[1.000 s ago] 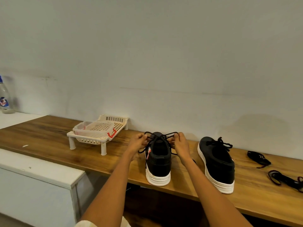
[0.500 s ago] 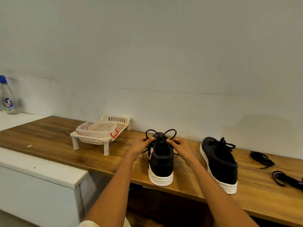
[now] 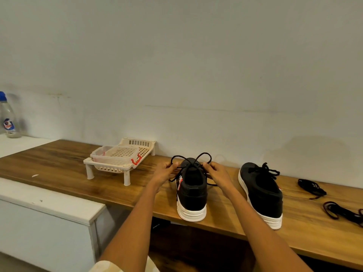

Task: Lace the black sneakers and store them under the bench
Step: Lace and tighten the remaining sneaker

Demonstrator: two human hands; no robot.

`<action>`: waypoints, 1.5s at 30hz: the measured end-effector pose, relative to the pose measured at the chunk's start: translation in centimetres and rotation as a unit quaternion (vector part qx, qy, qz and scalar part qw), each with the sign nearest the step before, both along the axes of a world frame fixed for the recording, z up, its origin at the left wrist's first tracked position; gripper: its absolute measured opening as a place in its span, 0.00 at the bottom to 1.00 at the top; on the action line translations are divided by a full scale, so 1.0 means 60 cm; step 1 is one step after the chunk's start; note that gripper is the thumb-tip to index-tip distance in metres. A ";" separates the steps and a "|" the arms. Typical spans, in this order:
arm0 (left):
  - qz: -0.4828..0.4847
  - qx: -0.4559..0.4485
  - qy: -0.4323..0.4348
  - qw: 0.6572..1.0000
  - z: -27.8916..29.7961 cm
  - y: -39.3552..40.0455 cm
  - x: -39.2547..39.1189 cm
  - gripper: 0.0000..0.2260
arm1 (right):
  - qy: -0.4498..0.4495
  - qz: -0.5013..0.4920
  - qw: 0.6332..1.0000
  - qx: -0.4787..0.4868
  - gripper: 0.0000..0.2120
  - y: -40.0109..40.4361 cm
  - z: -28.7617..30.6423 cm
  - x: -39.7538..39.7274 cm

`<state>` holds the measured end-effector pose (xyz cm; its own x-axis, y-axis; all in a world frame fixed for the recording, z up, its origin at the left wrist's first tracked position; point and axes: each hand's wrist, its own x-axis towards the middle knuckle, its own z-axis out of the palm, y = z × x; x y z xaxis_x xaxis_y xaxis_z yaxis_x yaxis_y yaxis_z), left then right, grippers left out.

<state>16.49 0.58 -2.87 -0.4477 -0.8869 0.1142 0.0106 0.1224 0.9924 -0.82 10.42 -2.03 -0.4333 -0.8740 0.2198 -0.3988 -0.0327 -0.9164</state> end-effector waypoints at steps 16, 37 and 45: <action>0.072 0.254 0.513 0.817 0.021 -0.016 0.049 0.12 | -0.512 -0.079 0.821 -0.242 0.13 0.053 0.039 -0.059; -0.084 -0.134 -0.144 0.977 0.025 0.006 0.040 0.07 | 0.207 0.046 0.975 0.066 0.19 0.035 0.019 -0.039; -0.013 -0.067 -0.064 0.996 0.039 0.007 0.026 0.13 | -0.020 0.041 0.999 -0.005 0.16 0.038 0.044 -0.028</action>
<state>18.06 0.98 -0.56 -0.4879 -0.8559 0.1713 -0.1098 0.2548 0.9607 -2.50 12.71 0.62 -0.3691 -0.9047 0.2129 -0.3568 -0.0736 -0.9313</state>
